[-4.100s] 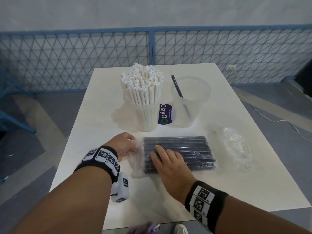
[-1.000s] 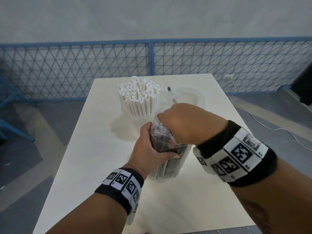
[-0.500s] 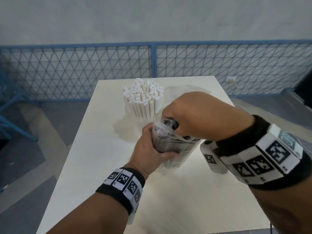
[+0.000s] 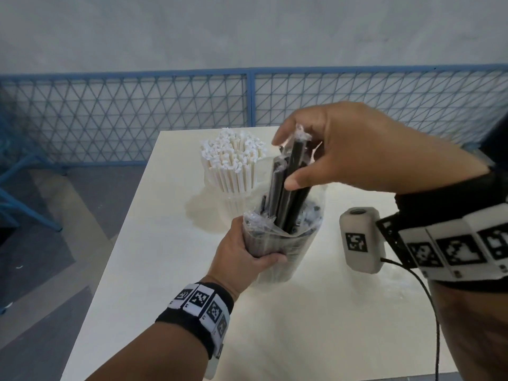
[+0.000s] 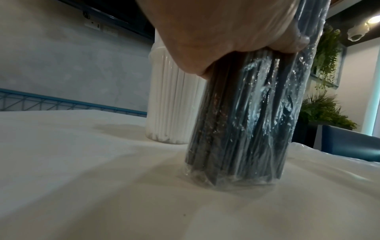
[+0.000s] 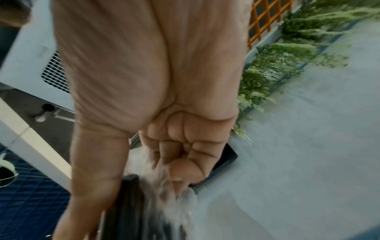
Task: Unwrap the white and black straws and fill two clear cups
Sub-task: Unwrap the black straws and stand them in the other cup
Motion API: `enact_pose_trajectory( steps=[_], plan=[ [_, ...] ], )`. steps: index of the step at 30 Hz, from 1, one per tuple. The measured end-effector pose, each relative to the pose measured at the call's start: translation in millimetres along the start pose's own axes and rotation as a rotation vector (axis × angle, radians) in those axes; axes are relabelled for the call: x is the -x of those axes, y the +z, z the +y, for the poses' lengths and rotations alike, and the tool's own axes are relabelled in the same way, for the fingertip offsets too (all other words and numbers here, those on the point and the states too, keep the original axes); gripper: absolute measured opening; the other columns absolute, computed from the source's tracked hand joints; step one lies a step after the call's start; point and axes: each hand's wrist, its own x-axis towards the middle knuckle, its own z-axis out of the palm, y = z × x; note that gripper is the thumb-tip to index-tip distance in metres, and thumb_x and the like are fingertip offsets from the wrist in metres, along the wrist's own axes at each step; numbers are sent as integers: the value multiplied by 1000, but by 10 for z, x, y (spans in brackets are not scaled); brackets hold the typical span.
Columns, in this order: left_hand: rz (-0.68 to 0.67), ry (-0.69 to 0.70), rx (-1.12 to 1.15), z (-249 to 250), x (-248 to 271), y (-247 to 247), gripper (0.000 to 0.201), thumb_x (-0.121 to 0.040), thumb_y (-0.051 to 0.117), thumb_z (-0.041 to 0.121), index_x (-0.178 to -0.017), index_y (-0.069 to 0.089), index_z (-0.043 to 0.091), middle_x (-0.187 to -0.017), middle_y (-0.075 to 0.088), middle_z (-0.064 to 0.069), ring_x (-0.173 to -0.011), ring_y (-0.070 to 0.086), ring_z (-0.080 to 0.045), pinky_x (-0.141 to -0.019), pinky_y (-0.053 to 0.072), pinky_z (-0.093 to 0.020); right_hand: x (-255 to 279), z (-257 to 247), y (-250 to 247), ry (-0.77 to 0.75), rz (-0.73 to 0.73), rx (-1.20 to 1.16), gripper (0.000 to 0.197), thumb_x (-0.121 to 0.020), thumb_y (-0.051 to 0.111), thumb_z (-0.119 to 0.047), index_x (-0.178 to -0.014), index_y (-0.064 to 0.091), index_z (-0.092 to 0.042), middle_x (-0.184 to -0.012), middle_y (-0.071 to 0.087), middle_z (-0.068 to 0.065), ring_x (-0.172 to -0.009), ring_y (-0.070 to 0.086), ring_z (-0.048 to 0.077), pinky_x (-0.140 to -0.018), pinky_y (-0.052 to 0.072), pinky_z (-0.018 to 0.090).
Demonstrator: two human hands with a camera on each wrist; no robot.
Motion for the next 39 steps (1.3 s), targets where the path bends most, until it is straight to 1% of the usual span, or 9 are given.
enact_pose_trajectory(
  steps=[2,6,13,18,21,25,30,34,39],
  plan=[
    [23,-21,34,-15,-5,7,74,-53,99,29,-108,52,44,-106,73,16,-101,69,0,-85,58,-25,23,68,119,19,51,-180,76,-60,82,-54,-129,52,-42,-108,62,-21,-91,55,-16,-78,43,1],
    [15,-54,90,-26,-127,95,76,-49,97,33,-110,53,41,-108,75,7,-103,72,-14,-88,61,-44,121,294,593,148,267,-652,104,-52,84,-57,-141,37,-31,-124,55,-13,-115,56,4,-98,50,30],
    [-42,-39,-34,70,-115,89,70,-57,98,36,-102,45,43,-102,69,14,-99,69,-9,-86,59,-34,-36,79,1096,392,331,-547,68,-60,88,-48,-113,48,-31,-90,61,-19,-83,61,-4,-70,51,17],
    [12,-43,-59,16,-73,40,71,-55,98,35,-101,44,43,-103,69,16,-98,69,-9,-83,59,-32,-174,-40,1016,393,351,-678,26,-75,82,-31,-82,61,-18,-66,65,-5,-61,67,11,-61,60,40],
    [14,-40,-40,-18,-64,27,70,-59,98,29,-104,46,42,-104,71,17,-100,70,-5,-83,59,-27,-216,-134,644,302,472,-715,19,-80,77,-24,-91,64,-15,-78,67,2,-71,68,16,-67,61,34],
    [24,5,-66,-20,-78,29,70,-63,95,35,-111,45,44,-106,70,21,-99,68,1,-81,56,-19,-284,-157,338,195,526,-929,26,-78,75,-9,-98,61,1,-85,63,17,-82,67,31,-75,58,53],
    [-9,-19,-74,-20,-89,15,68,-55,88,52,-106,44,53,-106,71,21,-100,70,-5,-84,58,-25,-294,-170,314,131,413,-830,18,-80,74,-16,-93,61,-12,-90,66,7,-89,69,27,-78,61,43],
    [20,-16,-109,5,-130,-54,64,-63,94,35,-101,44,47,-101,66,25,-95,63,11,-74,48,-3,-453,68,-251,55,810,-927,13,-83,66,-15,-85,56,-7,-83,57,8,-79,62,16,-78,59,35],
    [37,-27,-75,14,-137,-61,59,-68,91,32,-102,45,47,-103,67,23,-98,62,11,-81,53,-15,-751,414,-202,151,1042,-631,20,-78,66,-24,-92,56,-14,-79,57,-6,-69,57,8,-64,54,20]
  ],
)
